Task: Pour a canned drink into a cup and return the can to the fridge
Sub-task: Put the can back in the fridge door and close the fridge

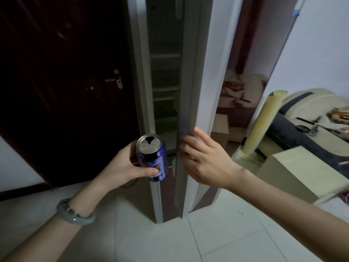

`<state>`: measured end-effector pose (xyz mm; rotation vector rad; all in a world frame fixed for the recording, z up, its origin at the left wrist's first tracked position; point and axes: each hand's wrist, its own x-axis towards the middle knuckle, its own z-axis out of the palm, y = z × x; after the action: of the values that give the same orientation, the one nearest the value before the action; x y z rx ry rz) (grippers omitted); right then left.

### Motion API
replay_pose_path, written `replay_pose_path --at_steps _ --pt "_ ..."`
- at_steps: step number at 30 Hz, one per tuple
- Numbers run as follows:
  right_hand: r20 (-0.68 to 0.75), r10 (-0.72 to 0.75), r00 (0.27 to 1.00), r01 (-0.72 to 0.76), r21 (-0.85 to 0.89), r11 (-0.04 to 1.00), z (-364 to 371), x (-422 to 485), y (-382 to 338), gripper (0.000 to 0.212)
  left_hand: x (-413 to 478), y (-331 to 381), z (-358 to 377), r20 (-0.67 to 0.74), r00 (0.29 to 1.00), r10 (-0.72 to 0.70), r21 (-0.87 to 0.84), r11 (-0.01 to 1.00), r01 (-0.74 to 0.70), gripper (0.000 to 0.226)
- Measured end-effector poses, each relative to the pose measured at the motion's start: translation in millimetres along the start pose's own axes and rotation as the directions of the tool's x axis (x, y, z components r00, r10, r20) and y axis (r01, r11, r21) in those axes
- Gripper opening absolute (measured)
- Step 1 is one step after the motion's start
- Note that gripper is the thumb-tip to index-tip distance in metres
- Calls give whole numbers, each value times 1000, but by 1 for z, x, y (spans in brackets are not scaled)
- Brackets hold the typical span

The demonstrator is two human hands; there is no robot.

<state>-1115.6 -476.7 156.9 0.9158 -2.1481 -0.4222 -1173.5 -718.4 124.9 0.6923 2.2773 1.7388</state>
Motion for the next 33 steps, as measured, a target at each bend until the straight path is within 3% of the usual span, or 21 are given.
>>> replay_pose_path --at_steps 5,9,20,26,33 --pt "15 20 1000 -19 -44 999 -34 -45 2 22 -7 19 35 76 996 38 35 999 -41 74" --pt "75 40 996 -32 -105 994 -64 -87 5 17 -12 35 71 131 989 66 -43 997 -60 69" --pt "117 327 938 -298 -214 930 -130 -198 6 16 -41 70 171 265 954 139 -104 988 -115 72" --pt "233 548 803 -479 -294 827 -150 -240 -1 43 -51 86 214 314 927 203 -147 975 -164 71" --pt "355 762 542 -643 -409 648 -160 -272 0 76 -40 102 252 438 867 236 -174 969 -176 73"
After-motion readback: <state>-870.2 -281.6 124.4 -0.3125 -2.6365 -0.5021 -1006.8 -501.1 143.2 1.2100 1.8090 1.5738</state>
